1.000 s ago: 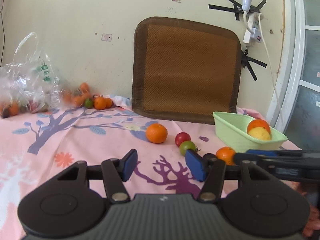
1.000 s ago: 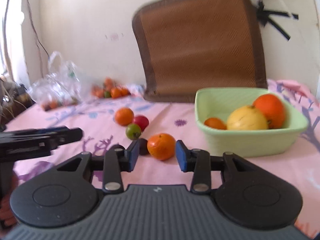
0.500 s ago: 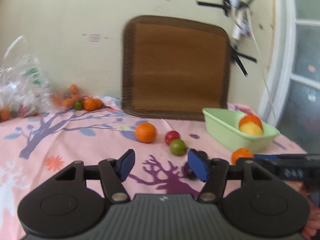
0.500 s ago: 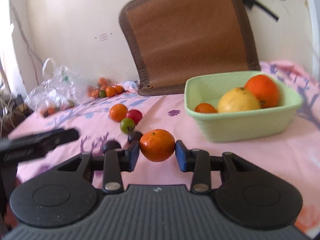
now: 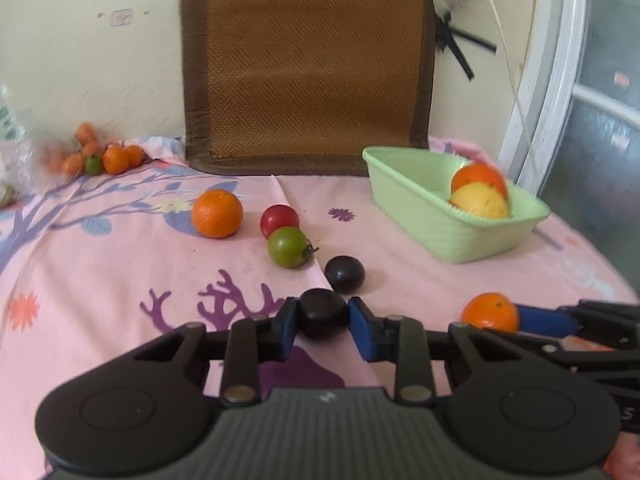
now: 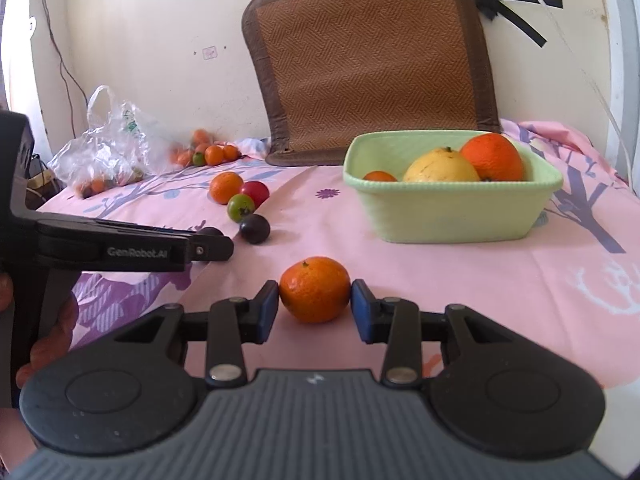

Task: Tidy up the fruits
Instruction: 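Grasp a tangerine with the right gripper while the left gripper grasps the dark plum, then lower the tangerine and dark plum into the basket and open both grippers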

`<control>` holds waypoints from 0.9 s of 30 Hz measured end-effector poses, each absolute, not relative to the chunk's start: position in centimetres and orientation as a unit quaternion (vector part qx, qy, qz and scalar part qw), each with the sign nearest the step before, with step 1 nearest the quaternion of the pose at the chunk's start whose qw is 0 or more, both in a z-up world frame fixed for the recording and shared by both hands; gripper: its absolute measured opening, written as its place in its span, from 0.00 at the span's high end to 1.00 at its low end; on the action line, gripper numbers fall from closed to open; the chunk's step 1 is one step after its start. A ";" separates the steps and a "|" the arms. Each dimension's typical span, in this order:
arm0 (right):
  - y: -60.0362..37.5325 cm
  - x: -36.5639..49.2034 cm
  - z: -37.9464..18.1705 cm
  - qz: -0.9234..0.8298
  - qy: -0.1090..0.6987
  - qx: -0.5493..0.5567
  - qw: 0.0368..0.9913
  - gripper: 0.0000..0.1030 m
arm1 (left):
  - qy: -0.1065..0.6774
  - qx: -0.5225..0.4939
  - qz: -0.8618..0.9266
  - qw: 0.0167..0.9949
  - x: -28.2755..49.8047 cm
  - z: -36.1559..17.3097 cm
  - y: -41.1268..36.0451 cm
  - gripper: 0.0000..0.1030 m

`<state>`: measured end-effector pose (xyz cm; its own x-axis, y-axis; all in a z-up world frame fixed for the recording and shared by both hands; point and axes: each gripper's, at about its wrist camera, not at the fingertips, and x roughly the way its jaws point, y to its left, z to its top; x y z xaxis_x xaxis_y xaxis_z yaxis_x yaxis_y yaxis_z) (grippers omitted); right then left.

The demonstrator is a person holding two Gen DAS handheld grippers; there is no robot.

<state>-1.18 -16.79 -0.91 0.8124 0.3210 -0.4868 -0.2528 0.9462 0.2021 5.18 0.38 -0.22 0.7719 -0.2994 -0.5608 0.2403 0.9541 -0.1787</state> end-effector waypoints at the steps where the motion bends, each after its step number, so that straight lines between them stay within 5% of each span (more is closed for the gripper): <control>1: -16.9 -1.4 -0.9 0.155 0.263 0.067 0.950 0.59 | 0.300 -0.062 -0.154 0.939 4.7 -0.2 0.6 0.73; 17: -19.9 1.3 3.1 0.117 0.143 0.073 0.980 0.59 | 0.263 -0.110 -0.240 0.928 10.8 6.1 -5.0 0.73; 27: -22.4 6.9 1.8 0.058 0.155 0.064 0.984 0.58 | 0.320 -0.171 -0.250 0.898 18.5 3.7 -8.2 0.72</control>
